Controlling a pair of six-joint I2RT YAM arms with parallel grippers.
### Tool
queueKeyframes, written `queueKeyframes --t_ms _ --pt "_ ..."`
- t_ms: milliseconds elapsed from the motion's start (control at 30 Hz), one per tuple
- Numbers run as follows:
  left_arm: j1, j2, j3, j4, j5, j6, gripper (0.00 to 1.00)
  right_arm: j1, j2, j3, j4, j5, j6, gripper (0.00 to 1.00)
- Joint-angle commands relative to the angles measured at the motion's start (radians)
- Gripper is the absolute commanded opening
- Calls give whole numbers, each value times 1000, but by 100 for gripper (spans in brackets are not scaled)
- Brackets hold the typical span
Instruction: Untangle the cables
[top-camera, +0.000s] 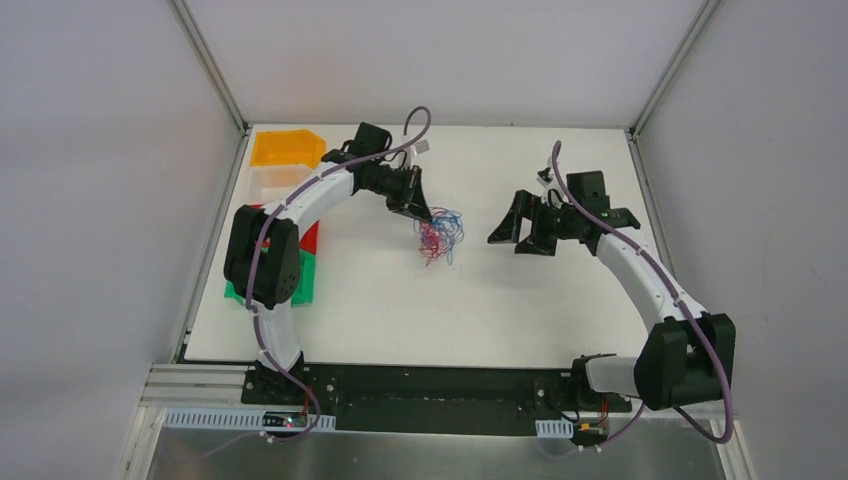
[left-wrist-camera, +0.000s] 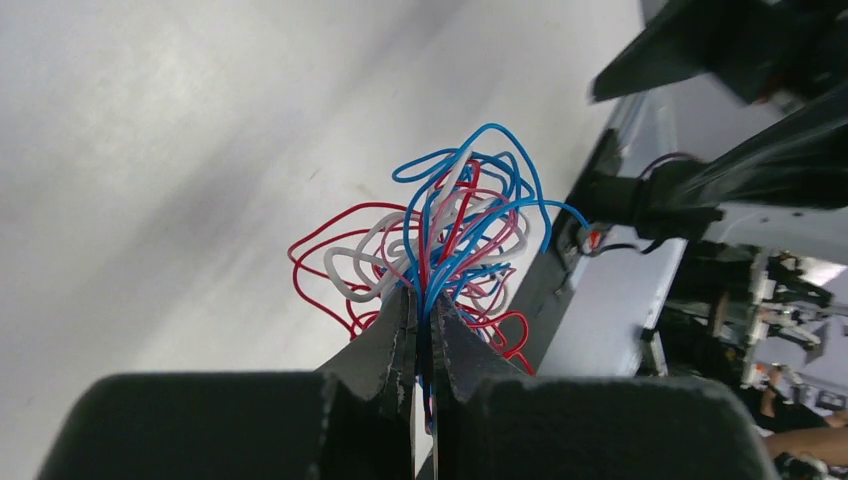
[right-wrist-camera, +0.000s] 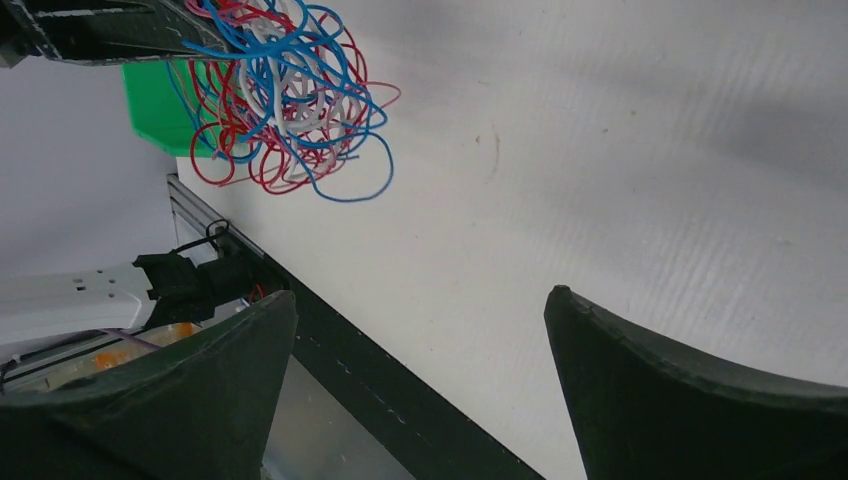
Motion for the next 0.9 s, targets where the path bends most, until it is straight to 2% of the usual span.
queueKeyframes --t_ms 0,67,133,200,267,300,333,367,433,467,500,633,767,867 --pt "-23 41 21 411 129 -411 0 46 34 -49 309 -50 182 99" --pt "-27 55 -15 623 149 -578 0 78 52 -59 398 -43 227 99" --pt "-37 74 -34 768 157 -715 0 114 89 -41 450 -27 233 99" --pt "-46 91 -29 819 152 -775 0 133 131 -8 483 -4 251 97" --pt "-55 83 -39 822 130 -783 0 135 172 23 520 20 286 90" --pt "-59 77 -45 823 123 -785 0 136 189 38 536 25 293 84" --pt "-62 73 -51 824 119 -791 0 137 205 52 541 32 293 73" --pt "-63 66 -61 829 114 -803 0 138 219 66 542 49 286 58" --pt "-61 45 -78 826 110 -811 0 129 234 85 521 86 256 19" --pt "-58 33 -81 798 111 -792 0 118 230 88 501 96 228 3" --pt "-51 19 -80 755 112 -764 0 106 223 92 467 109 205 0" --pt "17 -55 -99 550 81 -586 0 -8 169 79 265 107 110 0" --pt "89 -118 -87 240 -35 -325 0 -140 94 27 104 116 -50 0" --pt "149 -151 -116 162 -92 -256 0 -237 37 -11 48 142 -140 0"
